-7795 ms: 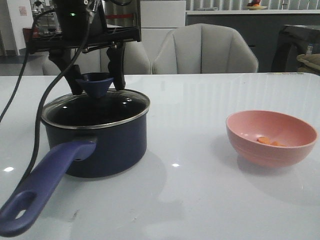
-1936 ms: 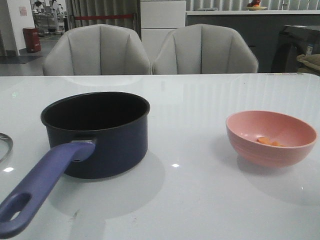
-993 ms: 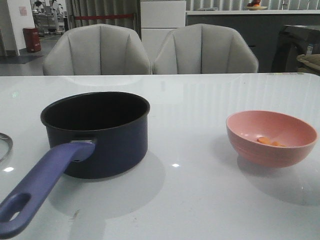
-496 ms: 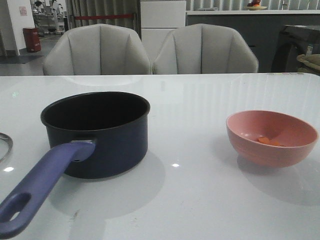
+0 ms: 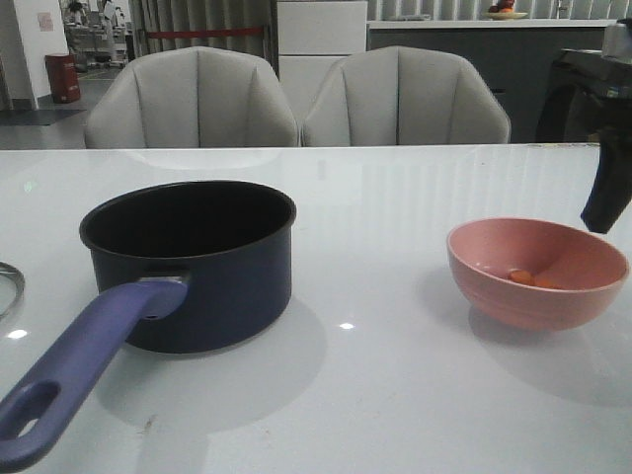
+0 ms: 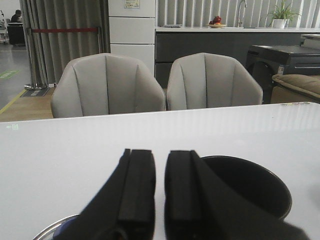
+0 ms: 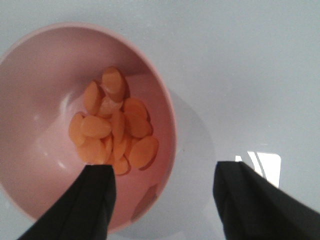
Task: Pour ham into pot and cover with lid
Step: 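Grasp the rim of the pink bowl with the right gripper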
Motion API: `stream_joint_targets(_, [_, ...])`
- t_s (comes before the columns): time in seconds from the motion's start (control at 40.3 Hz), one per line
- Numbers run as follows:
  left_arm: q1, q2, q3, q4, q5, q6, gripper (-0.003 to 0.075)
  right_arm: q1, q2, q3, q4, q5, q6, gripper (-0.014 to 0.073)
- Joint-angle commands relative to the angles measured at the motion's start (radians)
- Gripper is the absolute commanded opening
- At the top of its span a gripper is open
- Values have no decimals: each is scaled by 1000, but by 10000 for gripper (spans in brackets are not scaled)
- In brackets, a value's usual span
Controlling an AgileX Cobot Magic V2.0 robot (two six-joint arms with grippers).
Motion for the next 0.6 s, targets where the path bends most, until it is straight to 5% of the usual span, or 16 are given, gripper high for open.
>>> stream_joint_targets(0.0, [-8, 9, -29, -1, -85, -1, 154, -7, 5, -30, 18, -53, -23, 526])
stream_joint_targets(0.323, [-8, 9, -29, -1, -85, -1, 154, -7, 125, -30, 23, -145, -44, 514])
stream_joint_targets(0.571, [-8, 9, -29, -1, -85, -1, 154, -1, 160, -30, 74, -195, -44, 120])
